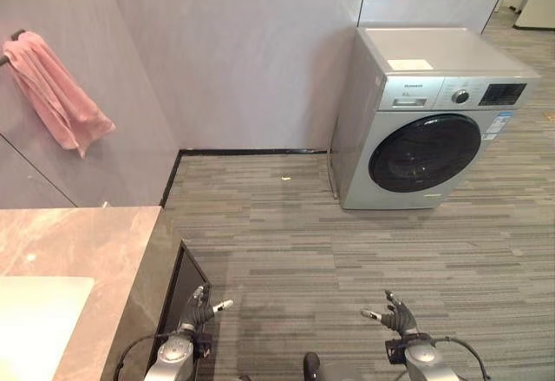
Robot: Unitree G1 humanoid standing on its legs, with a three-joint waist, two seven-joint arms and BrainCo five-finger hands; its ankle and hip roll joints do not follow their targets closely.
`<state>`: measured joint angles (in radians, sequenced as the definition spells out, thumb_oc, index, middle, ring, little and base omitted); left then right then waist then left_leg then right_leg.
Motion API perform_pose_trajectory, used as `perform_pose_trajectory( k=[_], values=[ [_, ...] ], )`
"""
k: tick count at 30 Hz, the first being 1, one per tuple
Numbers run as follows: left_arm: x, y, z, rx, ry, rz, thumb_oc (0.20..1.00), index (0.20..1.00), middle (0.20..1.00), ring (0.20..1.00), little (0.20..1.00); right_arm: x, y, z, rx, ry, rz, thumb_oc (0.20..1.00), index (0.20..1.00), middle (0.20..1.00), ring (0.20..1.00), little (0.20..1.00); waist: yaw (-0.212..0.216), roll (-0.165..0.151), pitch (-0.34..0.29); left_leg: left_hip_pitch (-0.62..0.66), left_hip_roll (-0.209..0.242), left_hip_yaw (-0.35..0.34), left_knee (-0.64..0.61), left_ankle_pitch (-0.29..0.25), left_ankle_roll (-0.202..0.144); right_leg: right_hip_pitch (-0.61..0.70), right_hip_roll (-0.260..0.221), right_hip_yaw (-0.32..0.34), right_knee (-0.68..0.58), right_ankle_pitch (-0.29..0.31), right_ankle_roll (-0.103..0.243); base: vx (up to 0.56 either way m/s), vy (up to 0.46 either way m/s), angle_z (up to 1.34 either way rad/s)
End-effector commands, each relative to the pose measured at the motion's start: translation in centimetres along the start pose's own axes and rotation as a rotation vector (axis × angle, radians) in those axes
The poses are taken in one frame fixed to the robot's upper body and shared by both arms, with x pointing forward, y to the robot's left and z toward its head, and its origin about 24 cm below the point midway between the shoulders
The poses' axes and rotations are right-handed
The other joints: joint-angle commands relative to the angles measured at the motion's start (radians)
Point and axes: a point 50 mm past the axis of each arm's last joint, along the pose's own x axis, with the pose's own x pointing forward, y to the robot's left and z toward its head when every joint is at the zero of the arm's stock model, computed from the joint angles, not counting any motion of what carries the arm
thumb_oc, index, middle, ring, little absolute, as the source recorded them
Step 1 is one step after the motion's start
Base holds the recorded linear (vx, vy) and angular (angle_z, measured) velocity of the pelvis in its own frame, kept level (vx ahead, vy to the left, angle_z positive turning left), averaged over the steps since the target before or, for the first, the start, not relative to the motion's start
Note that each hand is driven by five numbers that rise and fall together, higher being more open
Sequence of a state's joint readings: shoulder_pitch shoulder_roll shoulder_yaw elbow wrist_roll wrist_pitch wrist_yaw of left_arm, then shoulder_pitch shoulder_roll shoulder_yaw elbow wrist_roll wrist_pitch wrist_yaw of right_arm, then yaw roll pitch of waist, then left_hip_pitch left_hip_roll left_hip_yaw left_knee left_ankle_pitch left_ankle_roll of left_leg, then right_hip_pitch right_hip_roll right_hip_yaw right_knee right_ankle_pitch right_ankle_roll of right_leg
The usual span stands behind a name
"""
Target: Put brush and paste in cup on sink, flatten towel.
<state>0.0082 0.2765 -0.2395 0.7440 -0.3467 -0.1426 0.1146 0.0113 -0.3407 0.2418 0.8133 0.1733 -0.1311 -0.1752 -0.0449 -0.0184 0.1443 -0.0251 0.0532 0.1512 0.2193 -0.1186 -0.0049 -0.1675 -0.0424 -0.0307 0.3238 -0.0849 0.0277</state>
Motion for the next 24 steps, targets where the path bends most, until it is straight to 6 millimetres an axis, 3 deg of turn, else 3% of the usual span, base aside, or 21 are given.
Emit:
perform_pose_trajectory(
  k=[1,6,8,10,12,13,16,20,22,24],
  values=[
    [0.2,1.6,1.7,-0.021,-0.086,0.068,1.000,1.000,1.000,1.000,1.000,0.7,-0.7,2.5,0.049,-0.105,-0.065,1.000,1.000,1.000,1.000,1.000,-0.014,-0.017,0.012,-0.097,-0.024,-0.042,0.172,-0.033,0.039,0.028,-0.039,0.000,0.100,-0.030,0.055,0.05,0.069,0.15],
    [-0.2,1.5,0.3,0.003,-0.041,0.063,1.000,1.000,1.000,1.000,1.000,0.5,0.0,1.0,0.075,-0.036,-0.045,1.000,1.000,1.000,1.000,1.000,-0.004,-0.019,-0.015,-0.045,-0.046,-0.027,0.084,-0.011,0.051,0.071,-0.049,0.014,0.007,0.022,0.084,0.10,0.125,-0.03],
    [-0.4,1.8,-0.1,0.022,-0.030,0.062,1.000,1.000,1.000,1.000,1.000,0.5,0.1,0.9,0.062,-0.033,-0.031,1.000,1.000,1.000,1.000,1.000,0.003,-0.015,-0.019,0.002,-0.074,-0.029,-0.031,0.023,0.063,0.035,-0.066,0.028,0.049,0.135,0.121,0.08,0.224,-0.02],
    [-0.5,2.0,0.1,0.027,-0.040,0.068,1.000,1.000,1.000,1.000,1.000,0.6,0.2,1.6,0.047,-0.062,-0.021,1.000,1.000,1.000,1.000,1.000,0.005,-0.009,0.001,0.039,-0.085,-0.019,-0.091,0.042,0.076,-0.027,-0.080,0.027,0.152,0.261,0.138,0.01,0.229,-0.08],
    [-0.5,2.3,0.1,0.031,-0.041,0.071,1.000,1.000,1.000,1.000,1.000,0.6,0.2,1.9,0.053,-0.077,-0.023,1.000,1.000,1.000,1.000,1.000,0.007,-0.002,0.013,0.060,-0.083,-0.012,-0.114,0.048,0.080,-0.053,-0.087,0.008,0.203,0.259,0.137,0.06,0.159,-0.41],
    [-0.7,2.4,-0.2,0.053,-0.031,0.071,1.000,1.000,1.000,1.000,1.000,0.4,0.2,1.9,0.058,-0.082,-0.025,1.000,1.000,1.000,1.000,1.000,0.005,0.003,0.020,0.096,-0.091,-0.008,-0.135,0.042,0.087,-0.082,-0.112,-0.034,0.225,0.266,0.135,0.16,0.106,-0.55],
    [-0.8,2.8,-0.8,0.083,-0.005,0.078,1.000,1.000,1.000,1.000,1.000,0.1,0.1,1.2,0.101,-0.064,-0.044,1.000,1.000,1.000,1.000,1.000,-0.012,0.002,0.015,0.133,-0.102,-0.025,-0.173,0.044,0.081,-0.121,-0.093,-0.049,0.120,0.276,0.135,0.22,0.043,-0.13],
    [-0.6,2.9,-0.9,0.084,0.008,0.092,1.000,1.000,1.000,1.000,1.000,-0.2,0.3,0.4,0.114,-0.042,-0.043,1.000,1.000,1.000,1.000,1.000,-0.036,-0.014,0.006,0.174,-0.115,-0.048,-0.202,0.016,0.058,-0.120,-0.099,-0.060,-0.162,0.316,0.149,0.27,-0.063,-0.03],
    [-0.4,2.7,-0.7,0.073,0.002,0.093,1.000,1.000,1.000,1.000,1.000,-0.1,0.3,0.5,0.104,-0.041,-0.044,1.000,1.000,1.000,1.000,1.000,-0.044,-0.015,0.007,0.204,-0.111,-0.054,-0.215,0.007,0.046,-0.131,-0.102,-0.073,-0.203,0.341,0.159,0.31,-0.077,0.09],
    [-0.4,2.2,-0.8,0.076,0.007,0.076,1.000,1.000,1.000,1.000,1.000,-0.4,0.2,0.0,0.093,-0.028,-0.042,1.000,1.000,1.000,1.000,1.000,-0.051,-0.015,-0.003,0.231,-0.099,-0.072,-0.203,-0.008,0.035,-0.111,-0.086,-0.073,-0.209,0.312,0.149,0.31,-0.099,0.38]
  ],
)
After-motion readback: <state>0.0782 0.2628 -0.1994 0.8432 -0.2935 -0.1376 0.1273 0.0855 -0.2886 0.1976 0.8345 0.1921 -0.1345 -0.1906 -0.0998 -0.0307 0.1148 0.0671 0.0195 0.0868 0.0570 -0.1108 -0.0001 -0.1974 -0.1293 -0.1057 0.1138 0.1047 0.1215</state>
